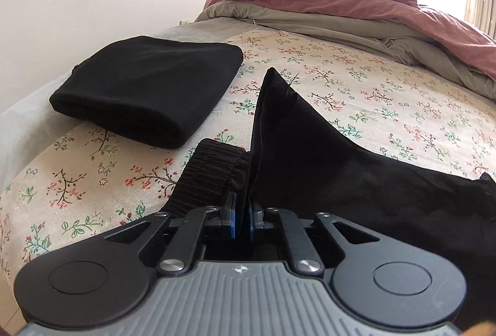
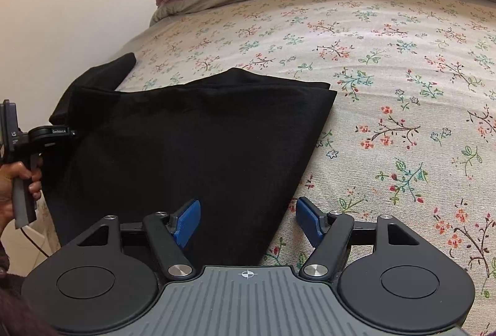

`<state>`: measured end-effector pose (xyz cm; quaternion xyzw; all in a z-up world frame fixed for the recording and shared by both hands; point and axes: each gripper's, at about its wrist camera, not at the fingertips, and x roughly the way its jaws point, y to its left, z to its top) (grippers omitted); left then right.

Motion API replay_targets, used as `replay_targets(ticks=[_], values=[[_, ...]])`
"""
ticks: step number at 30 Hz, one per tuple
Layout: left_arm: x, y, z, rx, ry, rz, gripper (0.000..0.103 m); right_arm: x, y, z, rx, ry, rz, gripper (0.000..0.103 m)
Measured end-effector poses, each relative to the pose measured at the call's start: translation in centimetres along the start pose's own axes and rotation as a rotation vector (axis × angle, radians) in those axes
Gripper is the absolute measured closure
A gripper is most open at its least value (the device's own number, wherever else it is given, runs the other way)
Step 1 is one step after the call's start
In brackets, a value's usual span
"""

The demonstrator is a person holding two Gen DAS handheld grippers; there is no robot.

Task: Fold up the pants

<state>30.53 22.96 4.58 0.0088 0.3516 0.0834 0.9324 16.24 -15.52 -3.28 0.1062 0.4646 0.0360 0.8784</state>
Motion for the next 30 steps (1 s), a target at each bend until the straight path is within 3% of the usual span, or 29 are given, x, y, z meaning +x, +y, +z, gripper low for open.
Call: replay_targets(ticks=[1, 4, 7, 11, 21, 27, 30], values=[[-0.2, -0.4, -0.1, 0.025, -0.009, 0.020, 0.079, 0.0, 0.1, 0.0, -0.003, 0.000, 0.001, 0.034], [-1.6, -1.3, -0.1, 0.058, -0.052, 0.074, 0.027, -0.3, 0.1, -0.1, -0.005, 0.001, 0.005, 0.034], [-2.8, -1.4, -0.2, 0.069, -0.092, 0.061, 0.026, -0.9, -0.1, -0.2, 0.006, 0.000, 0.014, 0.034], [-4.8, -2.3, -0.8, 0.066, -0.072, -0.039, 0.022, -1.6, -0.3, -0.5, 0.025, 0.019, 0.029, 0.034], [-9.0, -9.4, -7.7, 0.170, 0.068, -0.439, 0.019, -3.7, -0.9, -3.0, 0.091, 0.119, 0.122, 0.035], [-11.8, -11.7, -10.9, 0.308, 0.048, -0.600, 0.019, -3.7, 0.3, -5.3, 0.105, 0.203, 0.224, 0.056], [-13.2, -12.2, -12.1, 0.377, 0.039, -0.686, 0.019, -3.7, 0.5, -6.2, 0.103, 0.219, 0.249, 0.057]])
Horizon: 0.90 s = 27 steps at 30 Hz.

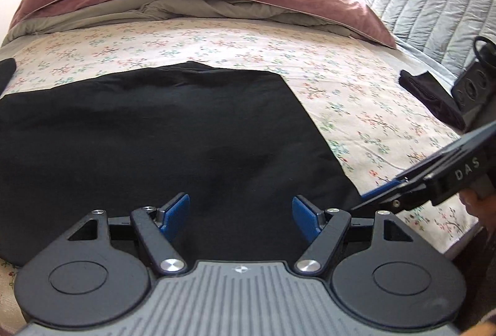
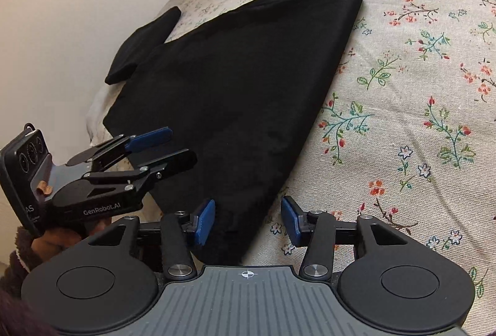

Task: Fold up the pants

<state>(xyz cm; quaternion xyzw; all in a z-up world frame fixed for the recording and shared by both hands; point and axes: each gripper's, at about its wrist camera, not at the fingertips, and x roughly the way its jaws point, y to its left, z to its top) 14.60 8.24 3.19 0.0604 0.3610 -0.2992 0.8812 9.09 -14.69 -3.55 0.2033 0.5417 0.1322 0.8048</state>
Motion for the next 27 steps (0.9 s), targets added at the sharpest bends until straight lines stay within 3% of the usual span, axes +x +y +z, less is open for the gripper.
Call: replay_targets(ticks=[5, 8, 14, 21, 24, 26, 27], values=[[-0.2, -2.6, -1.3, 0.127, -0.002, -0.071, 0.019, -0.1, -0.9, -0.5, 0.060, 0.021, 0.063, 0.066], [-0.2, -4.1, -1.6, 0.175, 0.012, -0.104, 0.019, 0.2, -1.4, -0.3, 0.086, 0.043, 0.093, 0.077], [-0.3, -6.0, -1.7, 0.194, 0.003, -0.168, 0.019, -0.9, -0.9, 0.5, 0.094, 0.021, 0.151, 0.078], [0.5, -7.7, -1.8, 0.211, -0.015, -0.103, 0.019, -1.7, -0.7, 1.7, 0.107, -0.004, 0.223, 0.078], [1.3, -7.7, -1.6, 0.179, -0.014, -0.018, 0.039, -1.7, -1.0, 2.2, 0.115, -0.006, 0.242, 0.077], [1.9, -7.2, -1.5, 0.132, -0.003, 0.040, 0.061, -1.9, -1.2, 2.6, 0.115, -0.014, 0.239, 0.075], [2.1, -6.8, -1.4, 0.105, -0.001, 0.050, 0.067, -2.0, -1.3, 2.9, 0.115, -0.023, 0.234, 0.075]])
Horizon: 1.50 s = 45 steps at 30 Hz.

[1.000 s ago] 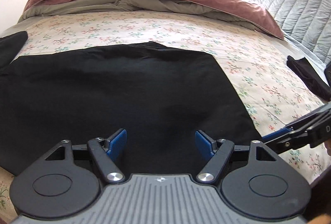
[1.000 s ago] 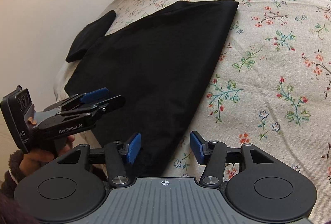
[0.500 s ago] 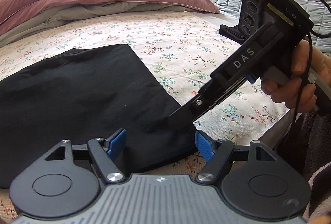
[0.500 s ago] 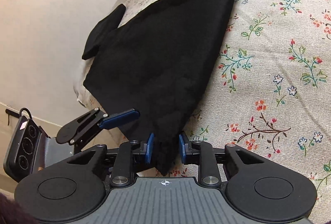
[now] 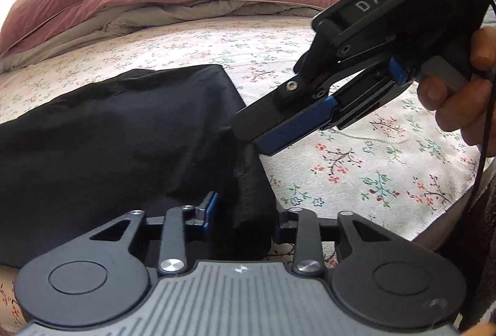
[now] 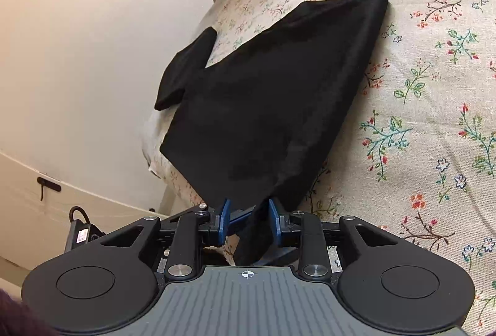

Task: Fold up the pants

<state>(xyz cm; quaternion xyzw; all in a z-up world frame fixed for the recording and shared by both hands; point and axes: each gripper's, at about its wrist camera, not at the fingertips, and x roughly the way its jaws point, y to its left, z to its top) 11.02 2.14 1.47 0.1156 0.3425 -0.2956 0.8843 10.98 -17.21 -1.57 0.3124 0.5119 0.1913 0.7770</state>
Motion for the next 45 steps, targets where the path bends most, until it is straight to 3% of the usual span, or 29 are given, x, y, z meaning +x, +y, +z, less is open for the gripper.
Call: replay_targets(ticks=[2, 5, 6, 8, 11, 17, 24, 28, 35, 45], values=[[0.2, 1.0, 0.0, -0.076, -0.002, -0.009, 0.077, -0.4, -0.5, 0.7, 0.009, -0.031, -0.024, 0.075], [-0.1, 1.4, -0.1, -0.100, -0.020, -0.018, 0.082, -0.8, -1.8, 1.6, 0.031, -0.087, -0.126, 0.067], [-0.1, 1.4, -0.2, -0.096, -0.027, -0.015, 0.083, -0.8, -2.1, 1.9, 0.031, -0.102, -0.163, 0.062], [-0.3, 1.0, -0.5, -0.088, -0.036, -0.008, 0.084, -0.3, -3.2, 2.7, 0.044, -0.127, -0.228, 0.060], [-0.2, 0.9, -0.6, -0.092, -0.041, -0.001, 0.084, 1.1, -5.1, 4.0, 0.099, -0.149, -0.224, 0.061], [-0.4, 0.6, -0.7, -0.124, -0.039, 0.011, 0.085, 3.4, -5.8, 7.3, 0.074, -0.229, -0.248, 0.071], [-0.8, -1.3, -0.2, -0.084, -0.023, 0.066, 0.090, 4.9, -8.2, 9.9, 0.108, -0.312, -0.227, 0.103], [-1.5, -3.4, 0.6, -0.100, -0.016, 0.077, 0.090, 3.4, -7.7, 9.9, 0.116, -0.302, -0.273, 0.103], [-2.7, -9.5, 2.6, -0.103, -0.030, -0.075, 0.090, -4.4, -9.3, 8.1, 0.196, -0.334, -0.334, 0.103], [-2.6, -18.6, 3.1, -0.061, 0.005, -0.363, 0.090, -18.9, -14.4, 0.6, 0.308, -0.449, -0.396, 0.103]])
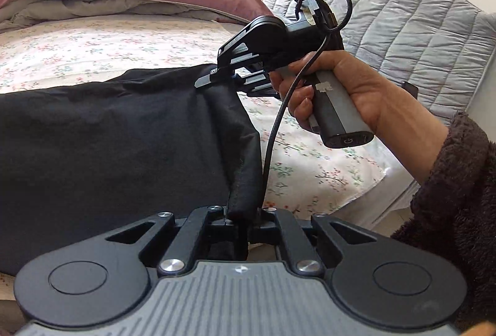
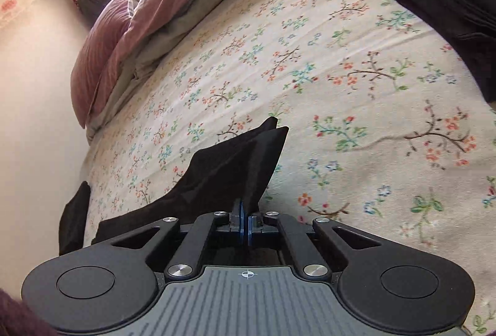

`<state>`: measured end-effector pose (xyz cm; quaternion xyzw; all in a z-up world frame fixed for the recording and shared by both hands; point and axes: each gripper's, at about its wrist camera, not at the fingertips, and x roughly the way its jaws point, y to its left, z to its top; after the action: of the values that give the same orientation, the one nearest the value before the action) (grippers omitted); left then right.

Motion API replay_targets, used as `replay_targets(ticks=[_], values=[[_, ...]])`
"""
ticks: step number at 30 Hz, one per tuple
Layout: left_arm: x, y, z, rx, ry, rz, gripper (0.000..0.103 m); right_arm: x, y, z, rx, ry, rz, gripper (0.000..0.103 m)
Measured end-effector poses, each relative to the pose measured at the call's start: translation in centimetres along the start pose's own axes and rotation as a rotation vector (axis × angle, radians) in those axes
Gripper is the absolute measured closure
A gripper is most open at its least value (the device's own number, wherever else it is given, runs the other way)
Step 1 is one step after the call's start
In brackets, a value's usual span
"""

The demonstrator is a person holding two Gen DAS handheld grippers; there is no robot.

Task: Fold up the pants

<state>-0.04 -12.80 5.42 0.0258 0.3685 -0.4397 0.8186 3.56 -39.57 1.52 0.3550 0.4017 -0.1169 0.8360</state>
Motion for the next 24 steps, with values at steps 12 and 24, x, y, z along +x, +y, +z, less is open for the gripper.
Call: replay_targets(ticks=[12, 24], values=[[-3.1, 2.9, 0.2, -0.118, -0.063, -0.066, 0.090, -4.4, -0.7, 0.5, 0.037, -0.063, 0.091, 0.102], [-7.8, 13.7, -1.1, -0.345, -0.076, 0.116, 0.090, 5.6, 10.2, -1.0, -0.081, 0.043, 0.180, 0.096]])
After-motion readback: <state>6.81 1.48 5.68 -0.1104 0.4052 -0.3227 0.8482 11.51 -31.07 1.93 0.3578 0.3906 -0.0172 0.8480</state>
